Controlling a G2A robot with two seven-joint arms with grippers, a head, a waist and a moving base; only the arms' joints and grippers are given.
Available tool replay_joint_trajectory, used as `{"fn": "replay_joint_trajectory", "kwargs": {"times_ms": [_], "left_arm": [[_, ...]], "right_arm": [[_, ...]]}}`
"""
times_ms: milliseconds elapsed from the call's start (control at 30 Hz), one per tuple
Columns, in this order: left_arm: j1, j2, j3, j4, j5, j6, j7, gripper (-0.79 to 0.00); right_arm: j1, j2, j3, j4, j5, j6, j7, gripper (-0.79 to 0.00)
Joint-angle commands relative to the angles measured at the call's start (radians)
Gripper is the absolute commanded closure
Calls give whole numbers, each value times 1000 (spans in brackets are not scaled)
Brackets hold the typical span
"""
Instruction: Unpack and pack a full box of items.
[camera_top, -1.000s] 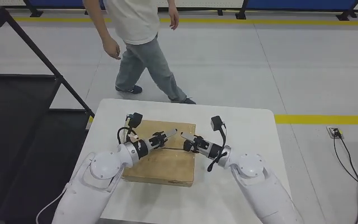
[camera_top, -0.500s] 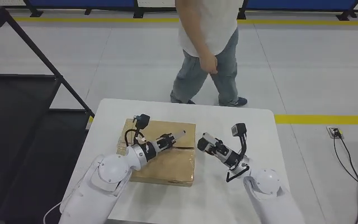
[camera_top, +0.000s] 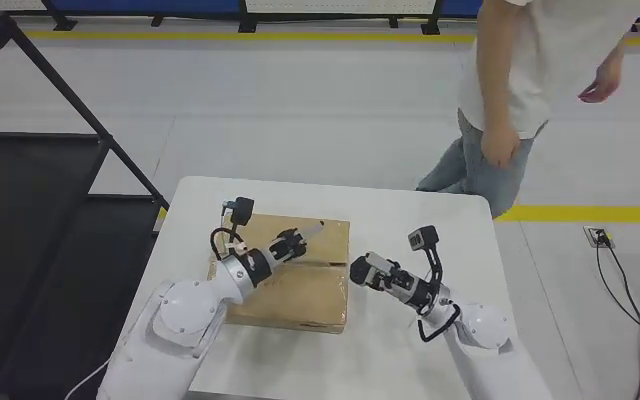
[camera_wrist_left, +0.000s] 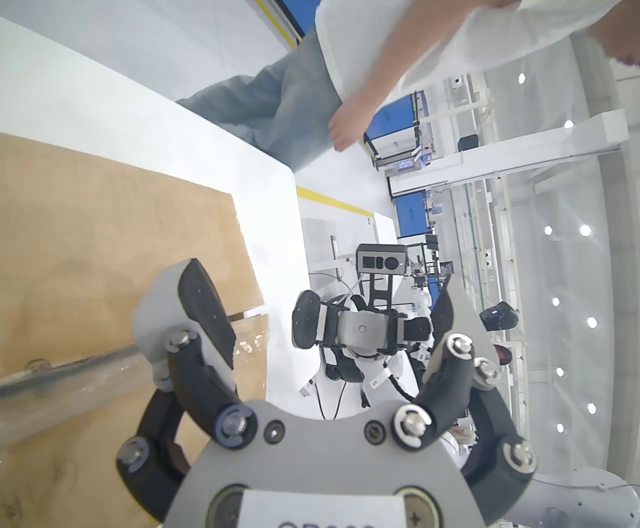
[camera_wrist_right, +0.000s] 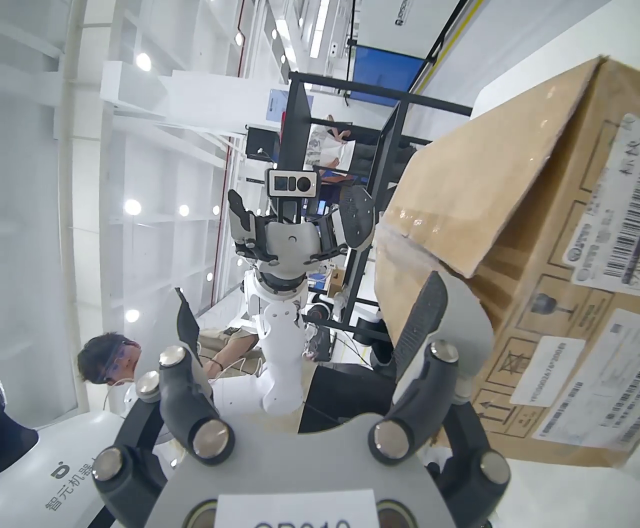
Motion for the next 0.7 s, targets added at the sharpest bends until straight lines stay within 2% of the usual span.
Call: {"fn": "replay_joint_trajectory", "kwargs": {"times_ms": [0,167,300,367,467,600,667], "left_arm": [[26,5,-41,-20,-10,-7,6,-785],[90,19,-156,-31,-35,-22,6,-785],[103,25,-216,2,-58,-17,15,-785],[98,26,-228,13,-74,-18,0,-785],[94,28,-228,19,-70,-23,-10,-785],[76,25,-202,24,-68,-22,-20,-785],[67,24,-191,27,-72,-21,-19,-785]], "right_arm": [[17,-2,-16,2,37,11,41,-785],[77,-8,-53,28,38,60,14,-785],[117,-12,-86,55,44,129,28,-785],[154,-12,-110,66,43,202,105,-785],[167,-10,-122,67,2,205,105,-785],[151,-4,-126,20,-109,264,-4,-785],[133,-1,-133,-38,-200,251,-67,-785]]}}
